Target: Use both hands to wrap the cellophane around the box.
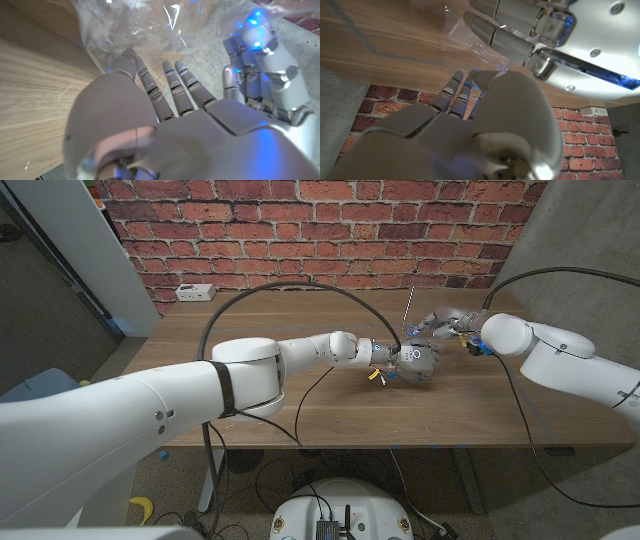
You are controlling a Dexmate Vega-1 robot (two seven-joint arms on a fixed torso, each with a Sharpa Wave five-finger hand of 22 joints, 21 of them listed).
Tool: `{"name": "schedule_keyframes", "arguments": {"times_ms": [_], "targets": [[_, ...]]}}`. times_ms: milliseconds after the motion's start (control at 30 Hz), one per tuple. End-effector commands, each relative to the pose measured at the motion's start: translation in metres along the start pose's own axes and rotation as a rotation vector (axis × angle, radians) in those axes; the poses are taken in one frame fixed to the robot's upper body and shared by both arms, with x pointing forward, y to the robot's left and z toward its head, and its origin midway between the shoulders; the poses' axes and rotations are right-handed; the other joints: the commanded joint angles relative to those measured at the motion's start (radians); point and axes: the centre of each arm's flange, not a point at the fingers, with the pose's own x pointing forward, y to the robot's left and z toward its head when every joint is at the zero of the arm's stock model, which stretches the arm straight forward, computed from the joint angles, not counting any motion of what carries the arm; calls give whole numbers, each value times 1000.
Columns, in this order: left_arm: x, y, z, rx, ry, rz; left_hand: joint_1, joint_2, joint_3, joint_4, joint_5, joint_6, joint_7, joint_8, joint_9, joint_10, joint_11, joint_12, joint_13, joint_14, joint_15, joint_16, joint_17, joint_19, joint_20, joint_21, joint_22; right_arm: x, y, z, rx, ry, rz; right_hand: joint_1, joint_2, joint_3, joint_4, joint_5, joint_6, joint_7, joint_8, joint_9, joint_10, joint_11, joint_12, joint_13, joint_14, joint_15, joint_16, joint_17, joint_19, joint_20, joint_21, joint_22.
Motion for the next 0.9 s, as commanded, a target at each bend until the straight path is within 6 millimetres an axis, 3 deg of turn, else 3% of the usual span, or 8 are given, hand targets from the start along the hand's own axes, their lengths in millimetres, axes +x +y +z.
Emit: {"name": "schedule_keyframes", "arguments": {"times_ms": [33, 100, 233, 600, 900], "targets": [[5, -1, -3, -23, 34, -29, 11, 2, -3, 1, 6, -6, 3, 5, 6, -3, -2, -4, 2, 7, -179, -4, 0, 9, -23, 9, 2, 32, 3, 0, -162, 117, 100, 31, 1, 17, 7, 9, -22, -8, -4, 3, -25, 0, -12, 3, -21, -151, -16, 10, -27, -3, 7, 6], [5, -1, -3, -30, 41, -33, 11, 3, -3, 1, 6, -7, 3, 6, 6, -4, -2, -4, 2, 6, -179, -4, 0, 9, -23, 9, 2, 37, 2, 0, -182, 121, 107, 12, 1, -24, 41, -7, -28, -10, -3, 4, -31, 1, -15, 3, -31, -147, -10, 31, -32, -3, 16, 5], [6, -1, -5, -33, 49, -41, 11, 4, -5, 2, 6, -9, 3, 7, 6, -4, -2, -5, 3, 5, -179, -4, 0, 8, -23, 9, 2, 48, -2, 3, -242, 132, 120, 11, 3, -41, 46, -14, -33, -11, -3, 4, -36, 1, -17, 4, -51, -144, -13, 44, -53, 3, 14, 2], [8, -3, -9, -39, 82, -60, 11, 7, -8, 3, 6, -13, 2, 10, 7, -5, -1, -6, 4, 6, -179, -3, 0, 9, -23, 10, 2, 78, -10, -3, -361, 217, 163, 15, 7, -48, 50, -17, -30, -12, 0, 5, -34, 0, -15, 5, -63, -150, -14, 54, -50, -7, 22, 1], [9, -3, -10, -31, 87, -66, 16, 2, -11, -2, 7, -13, 3, 15, 7, -18, 0, -16, -1, 4, -180, -5, -1, 18, -20, 14, 2, 86, -2, -6, -477, 290, 198, 19, 9, -49, 51, -19, -33, -11, -1, 5, -27, -3, -13, 5, -68, -153, -15, 59, -52, -12, 24, 0]]}}
